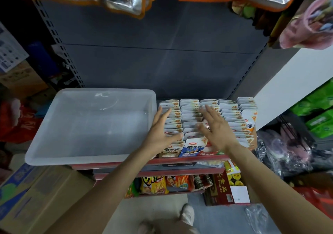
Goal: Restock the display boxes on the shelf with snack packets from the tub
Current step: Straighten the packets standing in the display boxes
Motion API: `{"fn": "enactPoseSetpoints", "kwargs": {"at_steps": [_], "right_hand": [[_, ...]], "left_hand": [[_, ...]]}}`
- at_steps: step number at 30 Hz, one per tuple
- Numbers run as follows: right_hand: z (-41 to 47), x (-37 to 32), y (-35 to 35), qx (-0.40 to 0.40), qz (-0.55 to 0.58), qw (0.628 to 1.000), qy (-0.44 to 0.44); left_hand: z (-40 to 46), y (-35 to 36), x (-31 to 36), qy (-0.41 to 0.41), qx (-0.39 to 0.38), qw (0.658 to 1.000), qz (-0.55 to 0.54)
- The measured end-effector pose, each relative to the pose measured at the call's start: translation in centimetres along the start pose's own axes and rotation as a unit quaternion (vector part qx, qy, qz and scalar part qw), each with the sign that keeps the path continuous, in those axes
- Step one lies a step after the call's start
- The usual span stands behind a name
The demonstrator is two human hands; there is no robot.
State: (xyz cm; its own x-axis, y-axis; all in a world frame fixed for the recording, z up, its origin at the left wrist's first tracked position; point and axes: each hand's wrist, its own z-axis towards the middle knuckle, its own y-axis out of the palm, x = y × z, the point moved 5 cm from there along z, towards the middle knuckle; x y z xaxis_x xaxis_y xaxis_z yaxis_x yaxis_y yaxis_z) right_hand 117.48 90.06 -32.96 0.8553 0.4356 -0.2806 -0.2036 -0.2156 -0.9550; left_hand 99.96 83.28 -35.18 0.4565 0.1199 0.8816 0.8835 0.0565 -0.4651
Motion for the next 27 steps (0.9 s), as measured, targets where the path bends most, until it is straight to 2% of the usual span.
{"fn": "enactPoseSetpoints", "kwargs": {"at_steps": [2,4,9,12,14,16,20,23,27], "right_hand": [[0.2,1.3,-0.8,0.021,-0.022,0.998,0.054],[0.2,2.2,-0.6,-0.008,-0.028,0.996,0.082],[-0.6,2.9,0.4,-0.036,-0.061,0.996,0.047],[-1.2,4.2,-0.7,-0.02,-0.004,1.0,0.016],[-1.6,5.9,-2.0,0.017,-0.018,1.0,0.007],[-1.5,8.1,-2.7,0.013,-0.033,0.999,0.032],[-0.8,11.8,-2.8,-0.059,-0.018,0.996,0.065],[-0.4,12.7,-3.0,-0.088,-0.011,0.995,0.046],[-0.3,13.0,-2.8,-0.073,-0.039,0.996,0.017]], "left_hand": [[0.3,0.5,1.0,0.01,0.002,0.998,0.065],[0.5,1.4,1.7,-0.001,0.011,0.992,0.129],[0.7,2.3,2.3,-0.036,0.049,0.964,0.257],[0.6,2.9,3.9,-0.022,0.074,0.923,0.377],[0.9,4.7,5.8,0.034,0.05,0.916,0.398],[1.6,7.2,7.0,0.064,-0.019,0.913,0.402],[3.4,9.6,7.0,0.021,-0.108,0.886,0.451],[3.9,9.8,6.7,-0.002,-0.111,0.867,0.485],[4.0,10.1,6.9,-0.021,-0.092,0.861,0.499]]}}
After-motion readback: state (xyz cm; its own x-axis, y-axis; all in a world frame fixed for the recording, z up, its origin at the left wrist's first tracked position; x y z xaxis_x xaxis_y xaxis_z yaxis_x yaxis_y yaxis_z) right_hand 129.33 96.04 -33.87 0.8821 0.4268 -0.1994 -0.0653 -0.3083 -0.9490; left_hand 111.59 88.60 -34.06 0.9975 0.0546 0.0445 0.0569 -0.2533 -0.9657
